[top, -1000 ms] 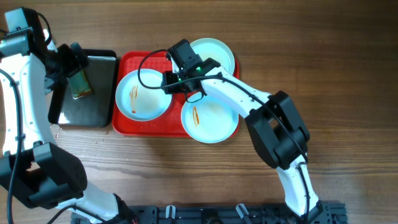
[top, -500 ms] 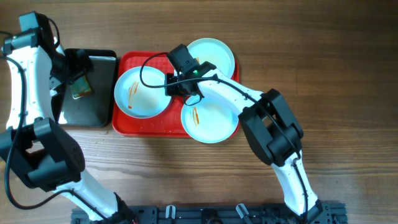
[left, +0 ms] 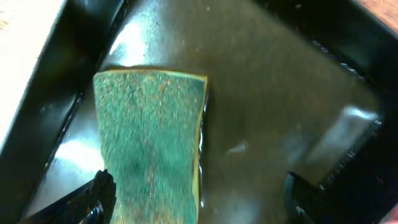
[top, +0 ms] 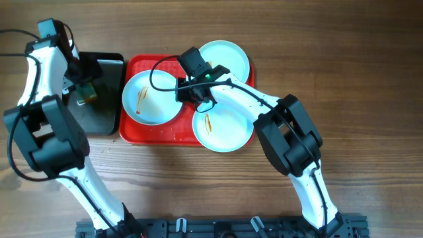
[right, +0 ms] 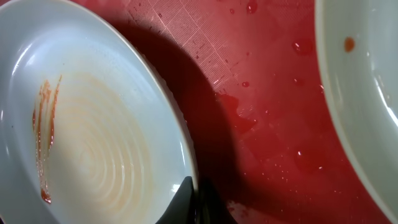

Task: Clean dirty plates on tray and stack at the side
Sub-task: 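Grasp the green sponge with the left gripper, grip left plate with right, then lift the sponge with the left gripper and move it over the plate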

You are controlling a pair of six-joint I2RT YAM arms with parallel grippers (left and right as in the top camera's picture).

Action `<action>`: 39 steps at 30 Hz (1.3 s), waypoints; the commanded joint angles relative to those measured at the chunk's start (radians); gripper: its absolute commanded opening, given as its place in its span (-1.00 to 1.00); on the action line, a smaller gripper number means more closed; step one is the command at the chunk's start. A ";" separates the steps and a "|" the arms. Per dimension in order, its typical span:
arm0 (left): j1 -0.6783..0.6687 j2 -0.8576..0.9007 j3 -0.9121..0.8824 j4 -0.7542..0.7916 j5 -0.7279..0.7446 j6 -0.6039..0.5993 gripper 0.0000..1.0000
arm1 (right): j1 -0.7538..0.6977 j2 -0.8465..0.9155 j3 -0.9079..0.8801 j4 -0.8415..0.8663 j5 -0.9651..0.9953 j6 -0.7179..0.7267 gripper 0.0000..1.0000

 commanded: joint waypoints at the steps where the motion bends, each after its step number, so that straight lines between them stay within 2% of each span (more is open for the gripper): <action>1: 0.009 0.048 0.014 0.022 -0.048 0.028 0.70 | -0.005 0.030 0.014 0.005 0.002 0.010 -0.91; 4: 0.013 0.051 0.014 0.039 -0.048 0.028 0.69 | -0.005 0.030 0.014 0.011 0.003 0.010 -0.91; 6: 0.013 0.051 0.014 0.040 -0.047 0.027 0.61 | -0.005 0.030 0.014 0.013 0.002 0.001 -0.91; 16: 0.014 0.034 0.016 -0.043 -0.058 0.023 0.73 | -0.005 0.030 0.014 0.032 -0.014 -0.016 -0.91; 19: 0.041 0.034 0.014 -0.043 -0.058 -0.035 0.70 | -0.006 0.030 0.014 0.039 -0.032 -0.016 -0.91; 25: 0.073 0.040 0.014 0.021 0.006 -0.058 0.40 | -0.006 0.030 0.014 0.051 -0.031 -0.023 -0.91; 27: 0.071 0.040 0.014 0.040 0.017 -0.055 0.24 | -0.006 0.030 0.014 0.055 -0.031 -0.024 -0.91; 30: 0.071 0.041 0.014 0.046 0.063 0.002 0.21 | -0.006 0.030 0.014 0.059 -0.028 -0.025 -0.91; 36: 0.071 0.102 -0.015 0.033 0.062 0.001 0.15 | -0.006 0.030 0.014 0.062 -0.028 -0.039 -0.91; 37: 0.071 0.112 -0.015 0.036 0.063 0.001 0.00 | -0.006 0.030 0.014 0.063 -0.028 -0.039 -0.91; 38: 0.071 0.114 -0.015 0.040 0.062 0.001 -0.42 | -0.005 0.030 0.014 0.064 -0.028 -0.039 -0.91; 39: 0.071 0.113 -0.014 0.047 0.062 0.000 -0.74 | -0.005 0.030 0.014 0.065 -0.028 -0.039 -0.91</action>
